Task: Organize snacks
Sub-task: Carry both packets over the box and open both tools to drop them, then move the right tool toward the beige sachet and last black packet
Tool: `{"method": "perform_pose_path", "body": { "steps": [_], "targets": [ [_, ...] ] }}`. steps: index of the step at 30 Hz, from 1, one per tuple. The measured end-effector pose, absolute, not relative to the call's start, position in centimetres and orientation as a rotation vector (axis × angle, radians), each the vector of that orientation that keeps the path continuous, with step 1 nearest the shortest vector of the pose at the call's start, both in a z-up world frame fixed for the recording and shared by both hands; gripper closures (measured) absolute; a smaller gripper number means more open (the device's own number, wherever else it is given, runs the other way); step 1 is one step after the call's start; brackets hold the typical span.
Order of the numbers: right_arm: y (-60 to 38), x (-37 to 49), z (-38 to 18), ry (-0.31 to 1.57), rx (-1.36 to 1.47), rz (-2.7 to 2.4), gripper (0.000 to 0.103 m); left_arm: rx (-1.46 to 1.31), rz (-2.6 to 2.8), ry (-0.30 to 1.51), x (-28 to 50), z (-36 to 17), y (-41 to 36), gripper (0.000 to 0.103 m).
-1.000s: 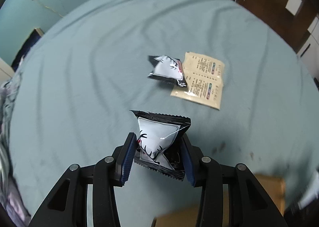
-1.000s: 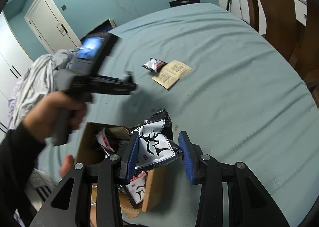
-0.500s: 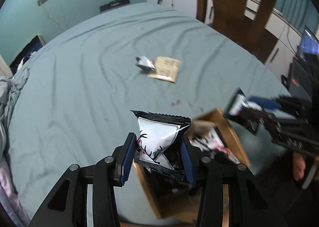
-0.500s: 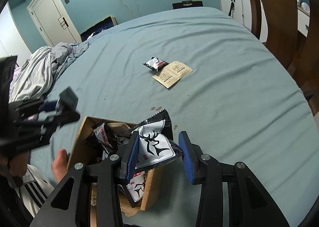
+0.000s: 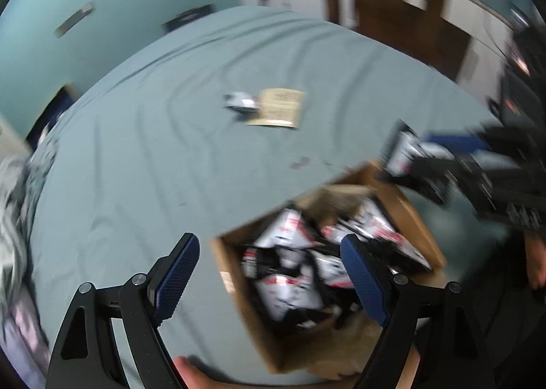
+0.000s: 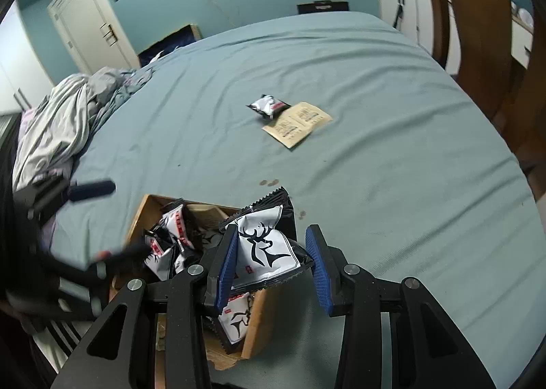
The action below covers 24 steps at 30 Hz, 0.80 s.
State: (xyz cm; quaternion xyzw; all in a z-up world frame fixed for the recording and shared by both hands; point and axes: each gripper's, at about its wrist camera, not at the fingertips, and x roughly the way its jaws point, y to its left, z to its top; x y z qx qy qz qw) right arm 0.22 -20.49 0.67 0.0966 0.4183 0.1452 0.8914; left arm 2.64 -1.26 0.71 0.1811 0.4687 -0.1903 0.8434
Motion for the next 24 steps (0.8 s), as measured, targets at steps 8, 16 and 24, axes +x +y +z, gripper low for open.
{"method": "perform_pose_path", "body": {
  "steps": [8, 16, 24],
  "targets": [
    [-17.7, -0.9, 1.0, 0.833, 0.118, 0.442, 0.064, 0.248, -0.160, 0.941, 5.3, 1.9, 3.4, 0.017],
    [-17.0, -0.9, 0.6, 0.851, 0.086, 0.473, 0.061, 0.269, -0.151, 0.946, 5.4, 1.4, 3.1, 0.017],
    [-18.6, -0.6, 1.3, 0.833, 0.145, 0.390, 0.047, 0.313, -0.159, 0.946, 5.0, 1.2, 2.5, 0.017]
  ]
}}
